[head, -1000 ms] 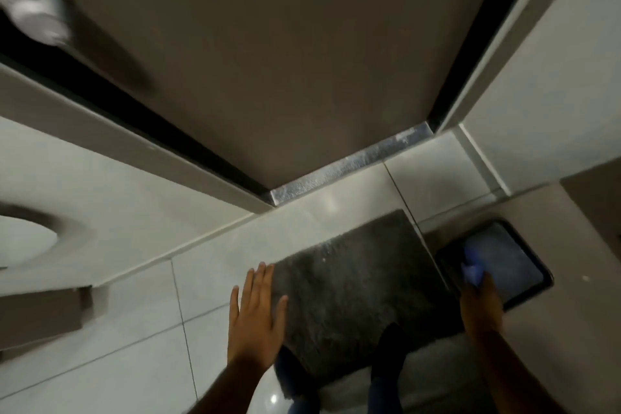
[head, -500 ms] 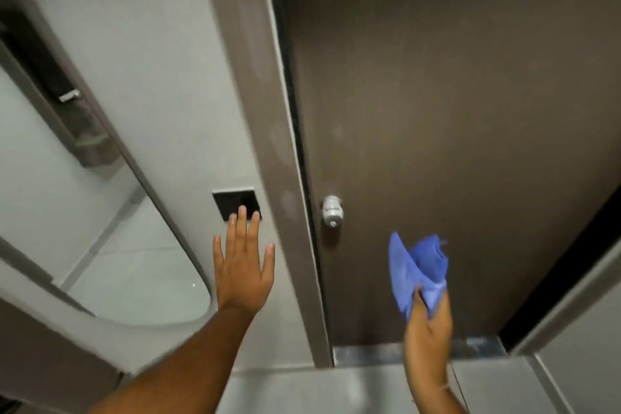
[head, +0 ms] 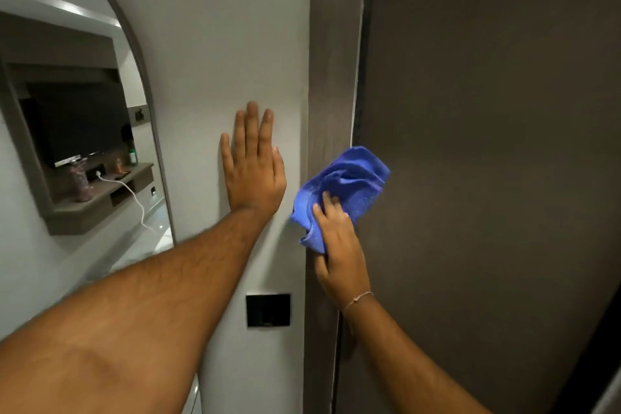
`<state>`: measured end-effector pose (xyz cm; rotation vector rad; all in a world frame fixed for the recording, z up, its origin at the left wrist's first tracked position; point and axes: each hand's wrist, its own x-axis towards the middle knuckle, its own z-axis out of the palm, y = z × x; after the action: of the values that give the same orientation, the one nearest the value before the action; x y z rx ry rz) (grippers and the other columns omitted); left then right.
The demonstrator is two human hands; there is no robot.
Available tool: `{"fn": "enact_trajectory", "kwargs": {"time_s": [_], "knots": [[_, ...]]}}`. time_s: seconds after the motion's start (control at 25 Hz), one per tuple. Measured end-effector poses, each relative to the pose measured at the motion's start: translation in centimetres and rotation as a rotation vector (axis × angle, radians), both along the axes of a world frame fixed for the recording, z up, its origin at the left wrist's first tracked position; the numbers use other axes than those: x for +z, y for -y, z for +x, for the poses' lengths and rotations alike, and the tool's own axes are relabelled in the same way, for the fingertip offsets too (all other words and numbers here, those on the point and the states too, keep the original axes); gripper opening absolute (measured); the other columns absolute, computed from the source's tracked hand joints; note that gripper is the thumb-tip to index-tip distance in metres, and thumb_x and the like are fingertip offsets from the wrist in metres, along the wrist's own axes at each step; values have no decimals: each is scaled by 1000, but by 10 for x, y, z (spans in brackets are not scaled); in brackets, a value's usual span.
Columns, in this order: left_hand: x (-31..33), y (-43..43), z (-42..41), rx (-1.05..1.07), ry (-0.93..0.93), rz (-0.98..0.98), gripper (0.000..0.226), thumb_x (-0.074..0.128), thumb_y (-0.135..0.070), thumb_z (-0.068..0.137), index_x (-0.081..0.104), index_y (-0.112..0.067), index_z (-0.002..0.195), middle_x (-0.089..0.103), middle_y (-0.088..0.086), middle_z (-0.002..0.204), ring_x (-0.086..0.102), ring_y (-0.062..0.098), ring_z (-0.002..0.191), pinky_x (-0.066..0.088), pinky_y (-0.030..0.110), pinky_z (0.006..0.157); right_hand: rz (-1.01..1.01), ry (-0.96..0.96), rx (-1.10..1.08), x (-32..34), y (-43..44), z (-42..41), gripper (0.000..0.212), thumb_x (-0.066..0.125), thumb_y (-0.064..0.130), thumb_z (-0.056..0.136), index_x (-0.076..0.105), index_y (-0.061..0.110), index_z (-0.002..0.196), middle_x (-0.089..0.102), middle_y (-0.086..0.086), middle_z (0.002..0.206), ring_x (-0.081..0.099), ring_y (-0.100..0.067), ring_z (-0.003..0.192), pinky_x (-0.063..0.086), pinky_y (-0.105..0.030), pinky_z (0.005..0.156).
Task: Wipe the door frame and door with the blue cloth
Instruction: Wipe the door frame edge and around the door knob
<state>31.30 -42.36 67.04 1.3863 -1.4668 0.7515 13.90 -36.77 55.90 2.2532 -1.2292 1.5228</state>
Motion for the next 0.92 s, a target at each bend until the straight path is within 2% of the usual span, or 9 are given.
{"fn": "enact_trajectory", "kwargs": {"time_s": [0.08, 0.16, 0.2, 0.28, 0.36, 0.44, 0.56, 0.76, 0.92], "knots": [[-7, 16, 4, 0, 29, -50, 70, 32, -32, 110, 9, -22, 175, 7, 7, 183, 6, 27, 169, 7, 55, 135, -83, -148, -140, -16, 13, 2, 60, 63, 30, 87, 53, 25, 147, 30, 3, 169, 16, -15, 163, 16, -45, 134], [-17, 27, 7, -7, 56, -111, 71, 35, -33, 108, 11, -25, 175, 9, 5, 183, 7, 27, 169, 3, 54, 134, -176, -191, -206, -20, 26, 1, 54, 72, 35, 76, 64, 27, 129, 47, -2, 155, 34, -24, 155, 26, -58, 126], [-18, 32, 9, -20, 63, -128, 71, 36, -33, 108, 12, -26, 175, 8, 4, 183, 6, 28, 169, 2, 54, 134, -201, -179, -219, -17, 31, 2, 49, 74, 37, 74, 66, 26, 121, 47, -1, 153, 37, -27, 152, 27, -60, 125], [-21, 33, 10, -49, 64, -145, 72, 35, -33, 108, 10, -26, 175, 5, 3, 183, 5, 28, 169, 1, 54, 134, -206, -174, -239, -9, 38, 5, 41, 72, 45, 76, 63, 29, 112, 30, 4, 168, 23, -25, 161, 11, -50, 133], [-20, 34, 10, -20, 89, -171, 71, 33, -34, 109, 8, -26, 175, -2, 2, 183, 3, 28, 169, 3, 55, 135, -216, -175, -282, 7, 43, 12, 49, 67, 50, 80, 56, 36, 125, 9, 5, 175, 6, -22, 165, -4, -38, 134], [-22, 35, 9, -1, 104, -166, 69, 28, -36, 111, 4, -25, 175, -8, 2, 183, 1, 29, 169, 2, 55, 135, -209, -161, -313, 24, 47, 15, 80, 61, 54, 87, 31, 37, 158, 3, 4, 176, 1, -18, 165, -9, -34, 134], [-25, 38, 11, 17, 117, -184, 67, 26, -36, 112, 8, -24, 175, -4, 4, 184, 4, 30, 169, 1, 54, 135, -280, -258, -383, 66, 54, 14, 95, 50, 60, 95, 1, 24, 167, 0, 1, 176, 0, -17, 165, -8, -36, 134], [-22, 37, 9, -47, 83, -220, 68, 32, -33, 108, 17, -25, 174, 7, 3, 183, 10, 29, 168, 3, 54, 135, -417, -267, -456, 210, 66, 2, 89, 46, 65, 96, 14, 23, 167, -2, -11, 176, -3, -29, 164, 3, -46, 134], [-21, 36, 10, -40, 88, -171, 64, 13, -40, 113, 13, -24, 175, 5, 4, 184, 7, 31, 169, 0, 53, 135, -577, -187, -479, 356, 70, 9, 82, 42, 66, 99, 32, 14, 163, 20, -24, 170, 17, -43, 160, 18, -49, 131]]}}
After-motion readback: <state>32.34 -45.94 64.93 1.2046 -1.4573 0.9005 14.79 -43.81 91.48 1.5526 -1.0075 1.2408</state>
